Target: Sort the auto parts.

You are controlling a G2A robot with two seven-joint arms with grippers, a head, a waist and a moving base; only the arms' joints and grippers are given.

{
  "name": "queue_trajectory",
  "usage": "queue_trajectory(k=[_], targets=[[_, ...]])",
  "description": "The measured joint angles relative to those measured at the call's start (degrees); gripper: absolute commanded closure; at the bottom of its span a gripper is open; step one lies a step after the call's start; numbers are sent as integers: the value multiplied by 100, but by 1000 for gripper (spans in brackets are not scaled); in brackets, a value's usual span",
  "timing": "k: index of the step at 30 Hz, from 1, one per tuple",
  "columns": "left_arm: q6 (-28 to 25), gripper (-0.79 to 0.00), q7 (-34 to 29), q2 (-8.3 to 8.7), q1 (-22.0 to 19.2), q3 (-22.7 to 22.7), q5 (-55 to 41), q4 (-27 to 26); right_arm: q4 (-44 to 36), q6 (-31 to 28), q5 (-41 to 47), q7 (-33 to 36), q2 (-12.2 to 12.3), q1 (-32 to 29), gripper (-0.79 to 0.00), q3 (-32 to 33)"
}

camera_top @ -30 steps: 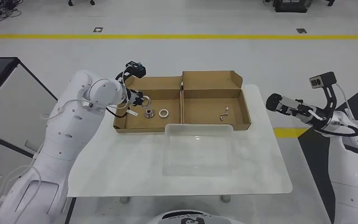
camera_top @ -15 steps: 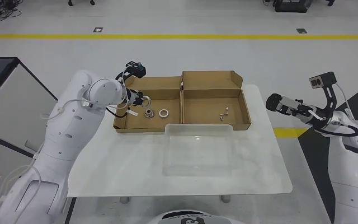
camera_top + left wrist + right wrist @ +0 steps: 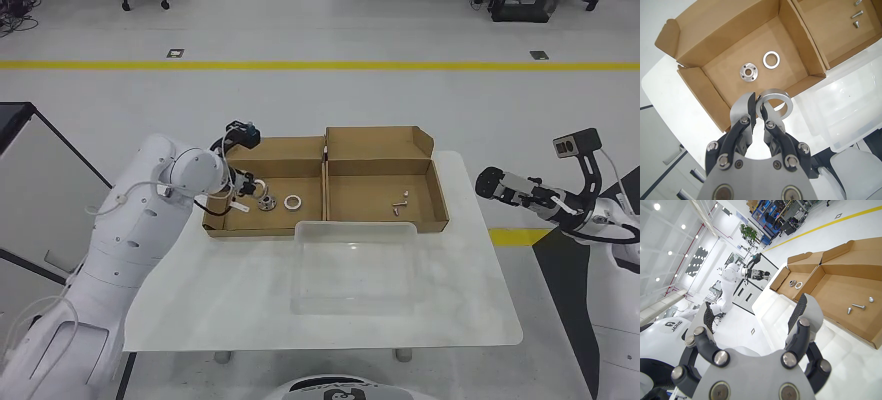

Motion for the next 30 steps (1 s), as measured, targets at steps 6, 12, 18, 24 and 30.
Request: queue_trajectory(k=[6,12,18,24,30], targets=[[203,0,101,-137,-278,364,-102,718,0,0,0,0,0,0,-785,0],[559,0,135,-342,-621,798,-282,1574,0,0,0,0,0,0,-785,0],[772,0,262,-526,-899,1097,-423,2297,0,0,0,0,0,0,-785,0],[778,0,314,-620,-1034,1224,-521,2671,0,0,0,0,0,0,-785,0],[771,0,337,-618,-1012,1217,-524,2664,0,0,0,0,0,0,-785,0]])
